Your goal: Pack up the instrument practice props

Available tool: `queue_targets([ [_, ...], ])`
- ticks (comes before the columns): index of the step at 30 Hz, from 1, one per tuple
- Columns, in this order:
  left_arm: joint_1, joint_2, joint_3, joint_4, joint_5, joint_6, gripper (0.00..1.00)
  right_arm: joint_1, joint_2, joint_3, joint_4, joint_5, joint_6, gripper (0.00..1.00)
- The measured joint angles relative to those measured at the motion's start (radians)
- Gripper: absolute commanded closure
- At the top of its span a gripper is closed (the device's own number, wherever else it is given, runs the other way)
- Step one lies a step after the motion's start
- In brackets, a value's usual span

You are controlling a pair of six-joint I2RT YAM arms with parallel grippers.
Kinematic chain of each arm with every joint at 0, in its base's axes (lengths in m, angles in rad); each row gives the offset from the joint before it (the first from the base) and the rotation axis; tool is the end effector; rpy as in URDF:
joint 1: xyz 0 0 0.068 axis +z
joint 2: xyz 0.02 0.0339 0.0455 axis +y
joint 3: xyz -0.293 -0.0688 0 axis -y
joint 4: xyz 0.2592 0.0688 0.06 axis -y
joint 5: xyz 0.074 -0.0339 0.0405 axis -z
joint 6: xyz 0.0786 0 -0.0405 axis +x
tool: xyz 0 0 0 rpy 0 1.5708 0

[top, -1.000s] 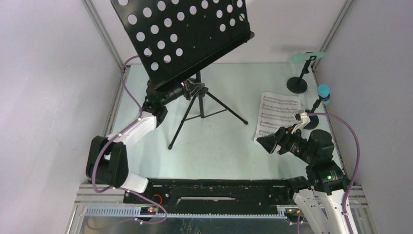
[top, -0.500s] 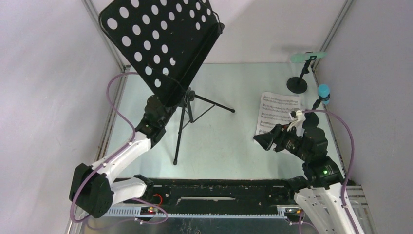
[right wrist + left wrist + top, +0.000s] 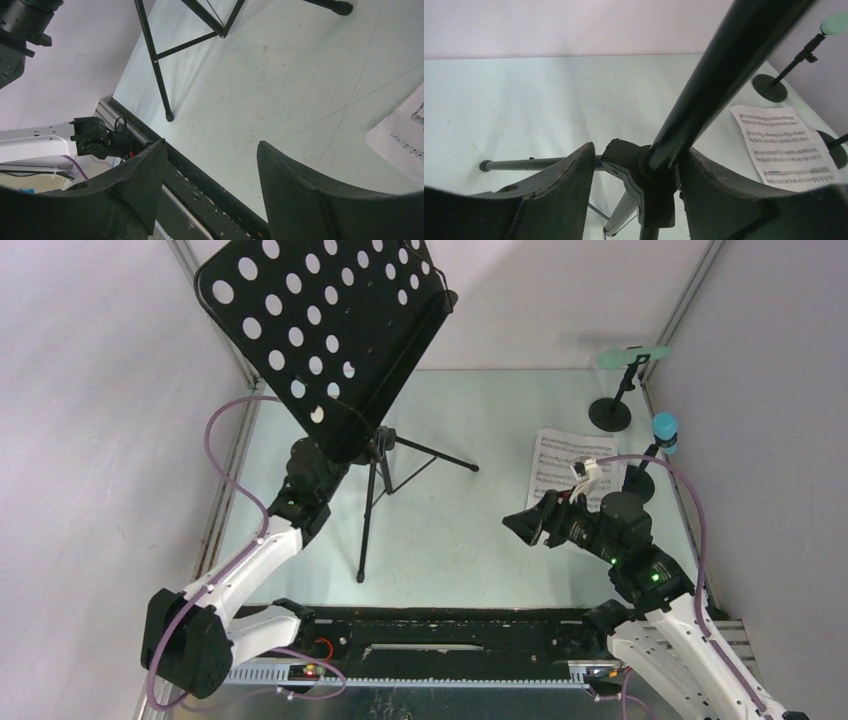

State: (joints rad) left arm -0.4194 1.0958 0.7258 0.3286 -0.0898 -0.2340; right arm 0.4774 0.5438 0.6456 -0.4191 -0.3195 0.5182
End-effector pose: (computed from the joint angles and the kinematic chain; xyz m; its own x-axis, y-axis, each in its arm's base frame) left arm 0.2782 -0.1163 0.3300 -0.1118 -0.2030 -0.9728 0.3061 0.9243 -0.2281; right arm 0.1327 0.0965 0.3048 -0.5881 0.2252 -0.7768 -0.4719 0.6844 0.5557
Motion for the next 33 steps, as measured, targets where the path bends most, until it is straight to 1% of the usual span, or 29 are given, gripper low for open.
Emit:
queue_targets([
  [3,0.047,-0.004,-0.015,0.016,0.089,-0.002,0.24,0.017,0.011,0.0,0.014,0.006,0.005,0.27],
  [8,0.092,-0.008,-0.047,0.078,0.198,0.018,0.25,0.041,0.035,0.0,0.031,0.011,0.009,0.27],
  [15,0.12,0.024,-0.054,0.181,0.364,0.061,0.36,0.076,0.056,0.0,0.041,0.029,0.012,0.27],
  [19,0.15,0.072,-0.05,0.222,0.444,0.07,0.5,0.098,0.068,0.0,0.05,0.041,0.013,0.27],
  [21,0.161,0.091,-0.042,0.234,0.469,0.078,0.54,0.108,0.074,0.0,0.055,0.048,0.013,0.27],
  [23,0.169,0.108,-0.028,0.239,0.505,0.079,0.54,0.118,0.081,0.0,0.061,0.053,0.015,0.27],
  [27,0.175,0.124,-0.014,0.249,0.541,0.077,0.43,0.137,0.098,0.0,0.066,0.068,0.016,0.27],
  [29,0.177,0.124,-0.014,0.251,0.548,0.078,0.4,0.145,0.106,0.0,0.071,0.075,0.016,0.27],
  [31,0.178,0.124,-0.014,0.253,0.552,0.077,0.4,0.153,0.117,0.0,0.079,0.08,0.019,0.27],
  [33,0.178,0.124,-0.014,0.253,0.555,0.077,0.47,0.16,0.127,0.0,0.087,0.083,0.023,0.27],
])
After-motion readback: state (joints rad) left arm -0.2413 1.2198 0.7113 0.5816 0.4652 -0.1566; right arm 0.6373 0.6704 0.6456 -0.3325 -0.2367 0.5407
